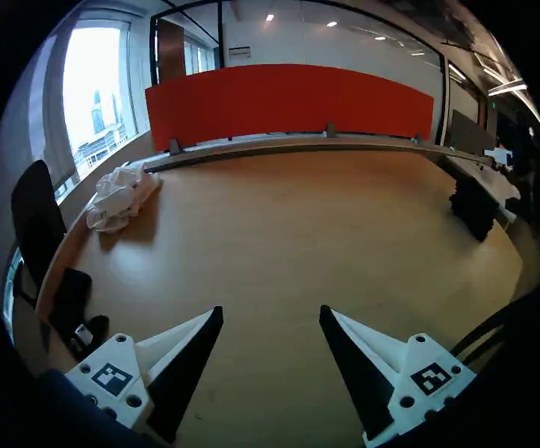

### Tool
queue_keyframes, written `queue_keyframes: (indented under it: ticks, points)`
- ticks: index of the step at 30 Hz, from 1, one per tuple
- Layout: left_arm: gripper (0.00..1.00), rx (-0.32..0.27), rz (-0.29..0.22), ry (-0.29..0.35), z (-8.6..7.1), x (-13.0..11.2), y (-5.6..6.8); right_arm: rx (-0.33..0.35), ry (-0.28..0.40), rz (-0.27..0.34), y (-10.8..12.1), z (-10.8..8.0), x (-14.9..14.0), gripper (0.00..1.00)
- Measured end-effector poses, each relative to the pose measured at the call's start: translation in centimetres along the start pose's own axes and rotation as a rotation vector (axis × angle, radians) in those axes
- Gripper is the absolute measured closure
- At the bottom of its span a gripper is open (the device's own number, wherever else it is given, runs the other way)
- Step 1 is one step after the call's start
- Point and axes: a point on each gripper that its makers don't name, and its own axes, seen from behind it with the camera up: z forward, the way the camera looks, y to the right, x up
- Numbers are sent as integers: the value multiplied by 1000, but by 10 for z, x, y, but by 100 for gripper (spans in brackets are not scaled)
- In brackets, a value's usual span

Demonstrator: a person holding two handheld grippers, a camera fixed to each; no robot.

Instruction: Fold towel

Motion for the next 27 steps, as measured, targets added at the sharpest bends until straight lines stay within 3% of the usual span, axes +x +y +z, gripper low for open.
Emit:
queue_keyframes:
  ticks: [15, 27]
  points:
    - [4, 9, -18, 29, -1, 9, -1, -65, 123, 19, -3, -15, 32, 3]
    - [4, 29, -32, 85, 0, 26, -9, -49, 167, 12, -31, -34, 34, 3]
